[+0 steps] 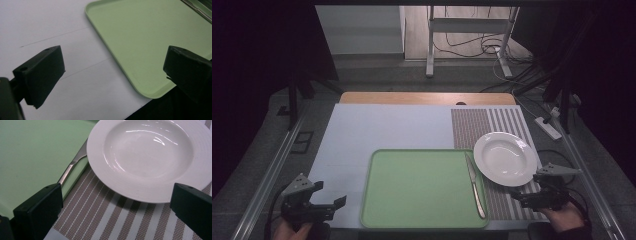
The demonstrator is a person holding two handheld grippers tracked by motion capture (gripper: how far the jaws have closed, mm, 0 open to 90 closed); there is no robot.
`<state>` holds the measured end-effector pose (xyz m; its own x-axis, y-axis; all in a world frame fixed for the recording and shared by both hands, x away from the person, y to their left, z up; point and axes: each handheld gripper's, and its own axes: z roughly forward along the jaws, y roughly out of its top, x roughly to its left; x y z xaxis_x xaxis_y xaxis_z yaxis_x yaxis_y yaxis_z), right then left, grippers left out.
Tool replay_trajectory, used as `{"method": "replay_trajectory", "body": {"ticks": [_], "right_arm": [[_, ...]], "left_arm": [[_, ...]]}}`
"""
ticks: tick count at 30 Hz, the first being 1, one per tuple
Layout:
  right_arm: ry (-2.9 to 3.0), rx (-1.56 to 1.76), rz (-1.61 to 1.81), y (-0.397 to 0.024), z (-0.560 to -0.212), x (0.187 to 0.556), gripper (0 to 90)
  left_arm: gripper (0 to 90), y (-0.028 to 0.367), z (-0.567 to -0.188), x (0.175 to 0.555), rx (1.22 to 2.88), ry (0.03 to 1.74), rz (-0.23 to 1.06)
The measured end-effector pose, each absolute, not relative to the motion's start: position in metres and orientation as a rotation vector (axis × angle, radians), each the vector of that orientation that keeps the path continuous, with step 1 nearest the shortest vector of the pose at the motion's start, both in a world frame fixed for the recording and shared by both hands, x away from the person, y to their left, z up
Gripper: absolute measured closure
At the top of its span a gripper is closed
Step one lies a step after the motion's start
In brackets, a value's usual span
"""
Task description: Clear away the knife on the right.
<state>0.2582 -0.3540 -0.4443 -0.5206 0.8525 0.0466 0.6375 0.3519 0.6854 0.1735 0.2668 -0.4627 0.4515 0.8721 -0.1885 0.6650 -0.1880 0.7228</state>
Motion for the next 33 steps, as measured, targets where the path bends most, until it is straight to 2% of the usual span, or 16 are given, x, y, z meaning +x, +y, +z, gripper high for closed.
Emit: {"method": "replay_trajectory", "body": {"ticks": [33], "right_arm": [[2.238, 1.369, 0.902, -0.373, -0.443, 0.242, 0.0]], "left_arm": [[3.3, 0.267, -0.463, 0.174, 1.927, 1.294, 0.339]]}}
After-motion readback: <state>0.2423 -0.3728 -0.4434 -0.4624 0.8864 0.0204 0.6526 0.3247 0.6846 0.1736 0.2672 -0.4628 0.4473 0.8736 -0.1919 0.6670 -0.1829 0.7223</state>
